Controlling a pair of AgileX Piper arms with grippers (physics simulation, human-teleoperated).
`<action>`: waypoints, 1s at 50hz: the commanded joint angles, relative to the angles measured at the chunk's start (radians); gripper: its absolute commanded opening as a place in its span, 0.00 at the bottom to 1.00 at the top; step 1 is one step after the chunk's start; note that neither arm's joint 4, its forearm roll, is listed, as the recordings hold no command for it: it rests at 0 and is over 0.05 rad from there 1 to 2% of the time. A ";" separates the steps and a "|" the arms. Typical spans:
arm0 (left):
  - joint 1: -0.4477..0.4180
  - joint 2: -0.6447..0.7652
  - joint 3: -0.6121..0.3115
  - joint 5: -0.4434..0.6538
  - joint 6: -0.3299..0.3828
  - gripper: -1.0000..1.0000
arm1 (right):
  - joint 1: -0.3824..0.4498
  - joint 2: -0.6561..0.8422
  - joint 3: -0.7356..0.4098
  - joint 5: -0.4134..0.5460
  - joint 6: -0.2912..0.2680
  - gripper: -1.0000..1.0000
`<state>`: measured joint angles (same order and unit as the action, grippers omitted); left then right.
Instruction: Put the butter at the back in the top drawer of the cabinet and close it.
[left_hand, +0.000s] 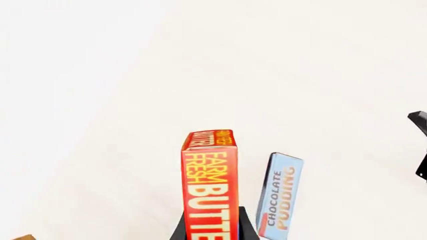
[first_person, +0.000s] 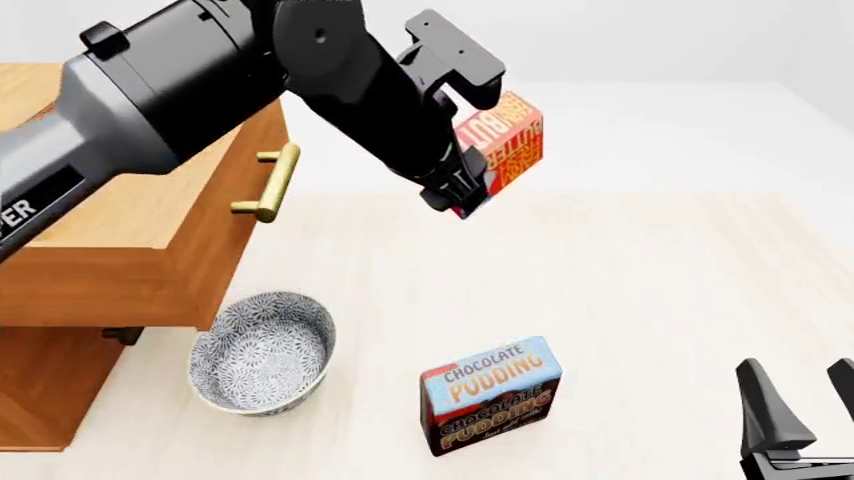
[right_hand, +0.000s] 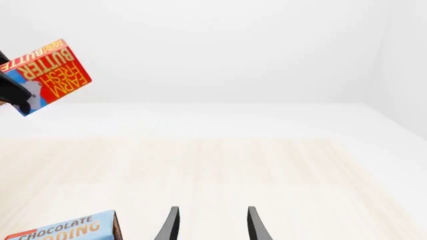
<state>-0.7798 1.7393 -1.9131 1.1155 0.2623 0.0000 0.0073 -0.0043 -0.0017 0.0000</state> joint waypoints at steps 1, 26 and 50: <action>0.056 -0.093 0.077 -0.016 0.030 0.00 | 0.000 0.000 0.000 0.000 0.000 1.00; 0.183 -0.215 0.165 0.013 0.050 0.00 | 0.000 0.000 0.000 0.000 0.000 1.00; 0.304 -0.309 0.163 0.077 0.079 0.00 | 0.000 0.000 0.000 0.000 0.000 1.00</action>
<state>-0.5264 1.4789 -1.7317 1.1676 0.3152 0.0000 0.0073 -0.0043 -0.0017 0.0000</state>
